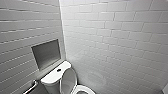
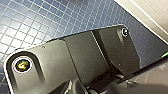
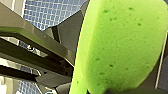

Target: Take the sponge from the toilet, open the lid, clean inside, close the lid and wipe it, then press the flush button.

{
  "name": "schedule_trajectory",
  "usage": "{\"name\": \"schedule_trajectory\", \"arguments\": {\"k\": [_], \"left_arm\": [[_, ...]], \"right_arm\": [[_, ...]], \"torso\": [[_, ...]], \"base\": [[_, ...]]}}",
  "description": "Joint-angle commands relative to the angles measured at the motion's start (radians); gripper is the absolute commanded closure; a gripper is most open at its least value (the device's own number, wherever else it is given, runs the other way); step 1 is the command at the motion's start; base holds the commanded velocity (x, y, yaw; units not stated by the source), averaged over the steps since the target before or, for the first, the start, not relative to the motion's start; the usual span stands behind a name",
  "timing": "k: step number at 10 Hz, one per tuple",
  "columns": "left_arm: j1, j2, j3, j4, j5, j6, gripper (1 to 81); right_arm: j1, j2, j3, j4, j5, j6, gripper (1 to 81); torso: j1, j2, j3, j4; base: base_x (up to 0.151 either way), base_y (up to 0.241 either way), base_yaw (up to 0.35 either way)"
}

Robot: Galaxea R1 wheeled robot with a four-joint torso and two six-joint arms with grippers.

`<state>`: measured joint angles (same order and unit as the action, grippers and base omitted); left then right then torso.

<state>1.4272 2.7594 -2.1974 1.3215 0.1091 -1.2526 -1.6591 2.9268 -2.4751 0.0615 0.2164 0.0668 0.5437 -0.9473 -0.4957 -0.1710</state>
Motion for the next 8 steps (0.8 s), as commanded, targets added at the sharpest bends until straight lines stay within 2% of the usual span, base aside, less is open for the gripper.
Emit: {"name": "schedule_trajectory", "arguments": {"k": [1,2,4,5,8], "left_arm": [[-0.040,0.000,-0.013,0.013,0.029,0.007,1.0],[-0.040,0.002,-0.018,0.013,0.029,0.007,1.0],[-0.040,0.013,-0.033,0.013,0.029,0.007,1.0],[-0.037,0.020,-0.050,0.013,0.029,0.007,1.0],[-0.027,0.056,-0.110,0.013,0.029,0.007,1.0]], "right_arm": [[0.025,-0.002,0.009,-0.009,-0.054,-0.002,81.1],[0.025,-0.001,0.009,-0.009,-0.054,-0.002,81.1],[0.025,0.001,0.009,-0.009,-0.054,-0.002,81.1],[0.025,0.001,0.009,-0.008,-0.054,-0.002,81.1],[0.025,0.005,0.009,-0.008,-0.054,-0.002,81.1]], "torso": [[-0.061,0.094,0.000,0.000],[-0.086,0.134,0.000,0.094],[-0.124,0.193,0.000,0.106],[-0.141,0.219,0.000,0.125],[-0.207,0.322,0.000,0.228]], "base": [[0.000,0.000,0.000],[0.000,0.000,0.000],[0.000,0.000,0.000],[0.000,0.000,0.000],[0.000,0.000,0.000]]}}
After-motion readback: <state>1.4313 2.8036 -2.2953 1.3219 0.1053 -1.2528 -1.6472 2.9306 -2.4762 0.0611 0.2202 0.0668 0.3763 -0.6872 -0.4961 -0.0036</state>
